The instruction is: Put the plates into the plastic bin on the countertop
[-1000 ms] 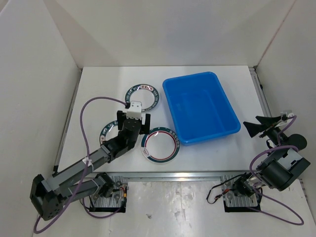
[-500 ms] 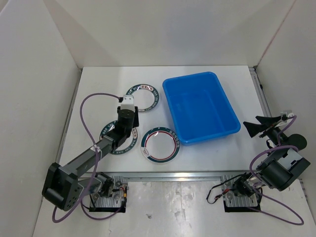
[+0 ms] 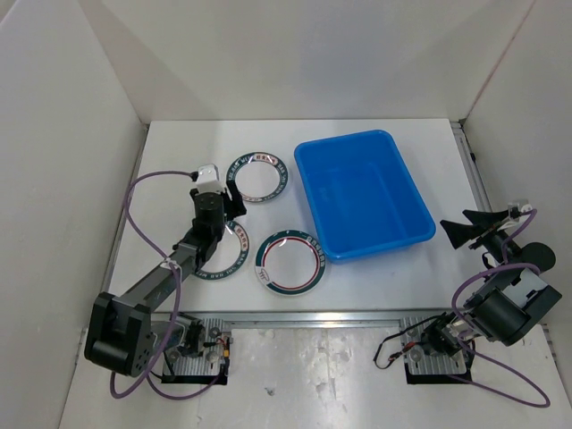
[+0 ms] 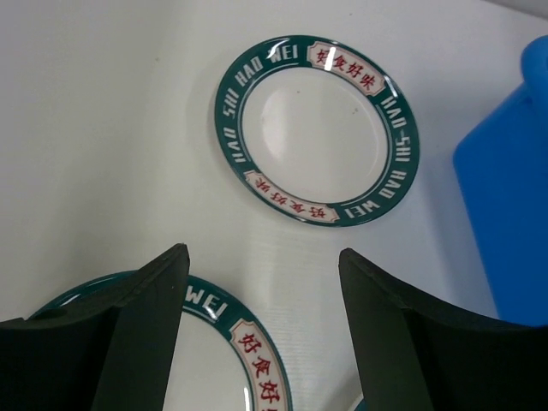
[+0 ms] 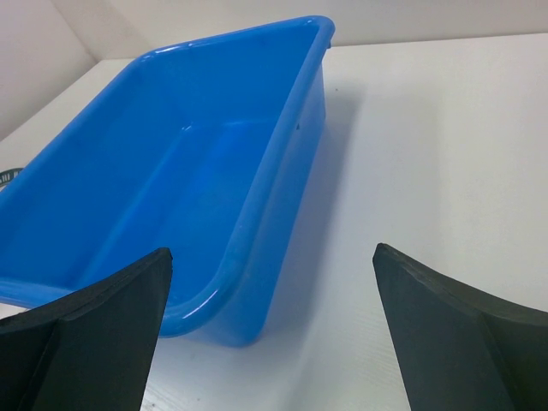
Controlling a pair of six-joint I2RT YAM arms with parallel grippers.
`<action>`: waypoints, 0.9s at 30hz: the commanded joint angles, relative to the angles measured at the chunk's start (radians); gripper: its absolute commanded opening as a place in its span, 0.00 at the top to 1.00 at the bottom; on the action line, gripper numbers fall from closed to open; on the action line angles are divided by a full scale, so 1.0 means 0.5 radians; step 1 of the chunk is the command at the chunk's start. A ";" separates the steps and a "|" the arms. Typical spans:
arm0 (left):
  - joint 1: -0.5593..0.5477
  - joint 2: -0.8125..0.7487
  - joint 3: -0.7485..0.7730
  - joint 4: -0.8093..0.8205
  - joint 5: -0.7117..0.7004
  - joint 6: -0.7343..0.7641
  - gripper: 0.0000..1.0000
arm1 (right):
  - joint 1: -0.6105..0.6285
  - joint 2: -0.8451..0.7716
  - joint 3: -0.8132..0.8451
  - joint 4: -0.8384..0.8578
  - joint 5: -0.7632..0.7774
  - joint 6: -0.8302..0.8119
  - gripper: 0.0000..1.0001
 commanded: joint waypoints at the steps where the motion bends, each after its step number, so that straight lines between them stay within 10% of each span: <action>1: 0.006 0.009 -0.035 0.182 0.033 -0.020 0.24 | -0.001 -0.042 -0.001 0.559 -0.030 -0.043 0.00; 10: 0.061 0.178 0.010 0.305 0.223 -0.100 0.29 | -0.001 -0.042 -0.001 0.559 -0.030 -0.043 0.00; 19: 0.441 0.432 0.013 0.535 0.760 -0.529 0.82 | 0.002 -0.042 -0.001 0.559 -0.030 -0.043 0.00; 23: 0.551 0.577 0.050 0.621 0.883 -0.677 0.79 | 0.002 -0.042 -0.001 0.559 -0.030 -0.043 0.00; 27: 0.607 0.702 0.060 0.807 0.908 -0.879 0.50 | -0.001 -0.039 -0.001 0.559 -0.030 -0.043 0.00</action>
